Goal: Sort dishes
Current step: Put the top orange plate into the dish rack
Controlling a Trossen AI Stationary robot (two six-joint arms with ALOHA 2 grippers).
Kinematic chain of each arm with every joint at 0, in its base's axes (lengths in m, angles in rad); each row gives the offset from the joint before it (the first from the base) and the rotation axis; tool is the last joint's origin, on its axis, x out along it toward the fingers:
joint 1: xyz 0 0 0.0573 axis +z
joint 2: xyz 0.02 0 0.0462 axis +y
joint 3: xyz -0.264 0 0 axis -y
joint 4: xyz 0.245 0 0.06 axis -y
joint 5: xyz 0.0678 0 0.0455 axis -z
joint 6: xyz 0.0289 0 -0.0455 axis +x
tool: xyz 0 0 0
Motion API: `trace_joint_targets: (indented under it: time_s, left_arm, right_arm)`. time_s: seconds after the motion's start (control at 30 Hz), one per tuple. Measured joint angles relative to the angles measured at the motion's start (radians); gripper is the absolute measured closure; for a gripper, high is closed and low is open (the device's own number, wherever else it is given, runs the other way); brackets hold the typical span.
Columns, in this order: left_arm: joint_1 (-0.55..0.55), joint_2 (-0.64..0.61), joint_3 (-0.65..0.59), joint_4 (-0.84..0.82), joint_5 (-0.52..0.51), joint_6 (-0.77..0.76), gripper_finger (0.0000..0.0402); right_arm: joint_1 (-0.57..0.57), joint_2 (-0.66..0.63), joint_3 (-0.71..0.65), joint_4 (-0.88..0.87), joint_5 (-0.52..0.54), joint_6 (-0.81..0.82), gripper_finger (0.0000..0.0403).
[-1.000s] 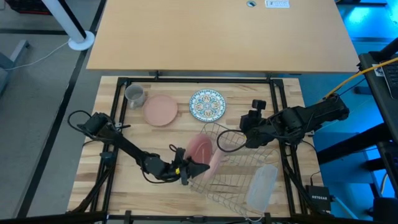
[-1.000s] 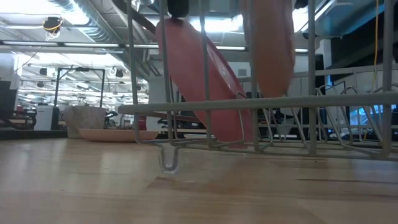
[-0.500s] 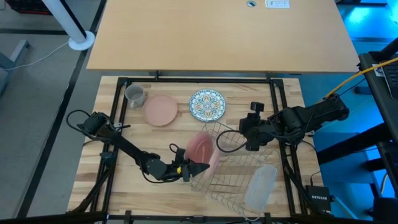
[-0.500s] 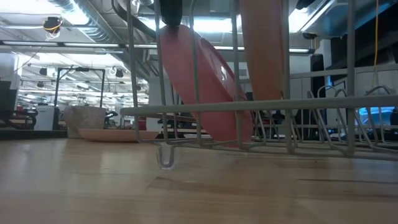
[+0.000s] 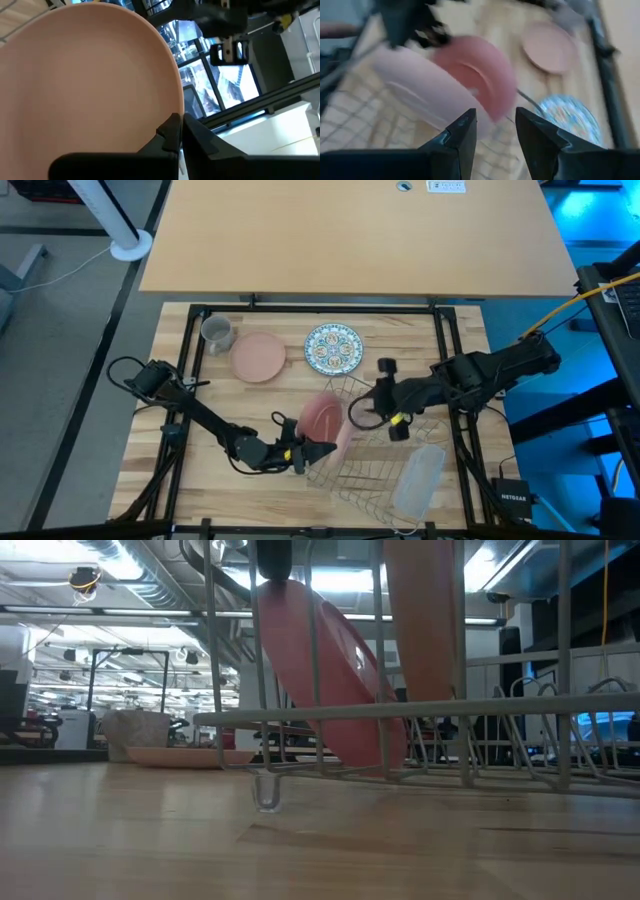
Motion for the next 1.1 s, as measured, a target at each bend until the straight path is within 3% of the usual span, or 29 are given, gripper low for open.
trace_joint_targets:
  time_s: [0.2,0.4,0.8,1.1]
  left_arm:
    - [0.000,0.001,-0.001,0.008,-0.016,0.055,0.0401]
    - [0.000,0.001,-0.003,0.011,-0.022,0.066,0.0401]
    - [0.006,0.004,-0.002,0.003,-0.025,0.076,0.0401]
    - [0.005,0.004,-0.002,0.003,-0.022,0.078,0.0401]
  right_arm:
    - [0.000,0.078,0.000,0.048,-0.135,-0.158,0.0260]
    - [0.000,0.163,-0.001,0.086,-0.124,-0.284,0.0260]
    - [0.036,0.149,-0.002,0.192,-0.081,-0.361,0.0260]
    - [0.044,0.166,-0.001,0.186,-0.150,-0.408,0.0260]
